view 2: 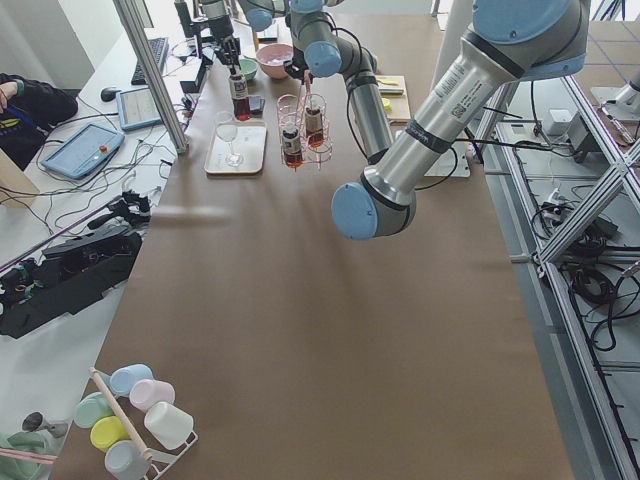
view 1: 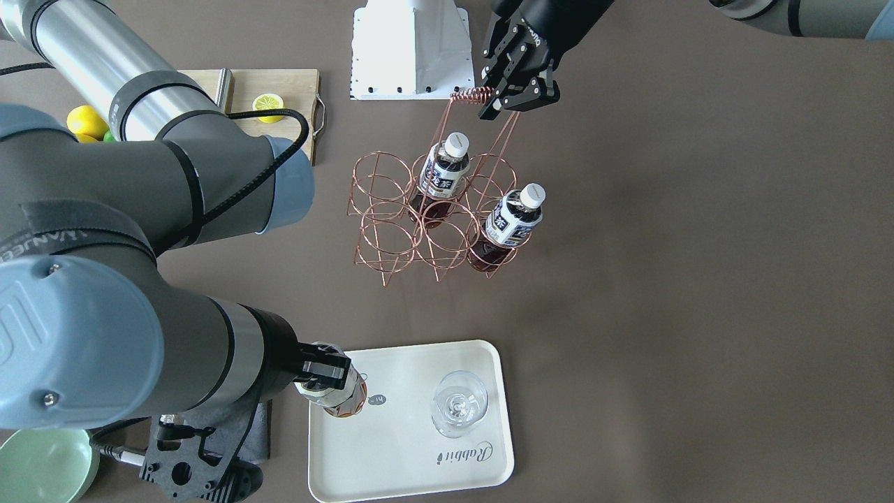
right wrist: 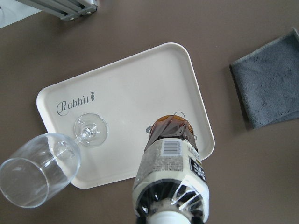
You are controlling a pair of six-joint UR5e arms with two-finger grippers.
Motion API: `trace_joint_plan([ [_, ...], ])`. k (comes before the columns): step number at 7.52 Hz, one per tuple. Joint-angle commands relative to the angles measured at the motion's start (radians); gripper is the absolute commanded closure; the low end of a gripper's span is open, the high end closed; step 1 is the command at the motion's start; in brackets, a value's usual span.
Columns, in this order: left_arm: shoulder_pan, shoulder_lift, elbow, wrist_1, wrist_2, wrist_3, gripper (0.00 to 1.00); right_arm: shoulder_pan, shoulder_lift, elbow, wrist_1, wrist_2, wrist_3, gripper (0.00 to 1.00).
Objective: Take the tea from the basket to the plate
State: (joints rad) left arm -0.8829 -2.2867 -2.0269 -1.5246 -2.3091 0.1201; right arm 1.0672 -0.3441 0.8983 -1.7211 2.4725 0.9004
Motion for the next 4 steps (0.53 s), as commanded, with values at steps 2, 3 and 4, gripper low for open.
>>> trace_joint_plan([
  [2, -0.225, 0.108, -0.055, 0.0, -0.163, 0.031, 1.0, -0.016, 0.001, -0.12, 0.153, -0.018, -0.061, 1.0],
  [3, -0.311, 0.148, -0.055, 0.0, -0.194, 0.086, 1.0, -0.027, 0.001, -0.127, 0.169, -0.023, -0.073, 1.0],
  [4, -0.397, 0.214, -0.055, 0.001, -0.206, 0.186, 1.0, -0.042, 0.002, -0.127, 0.173, -0.065, -0.093, 1.0],
])
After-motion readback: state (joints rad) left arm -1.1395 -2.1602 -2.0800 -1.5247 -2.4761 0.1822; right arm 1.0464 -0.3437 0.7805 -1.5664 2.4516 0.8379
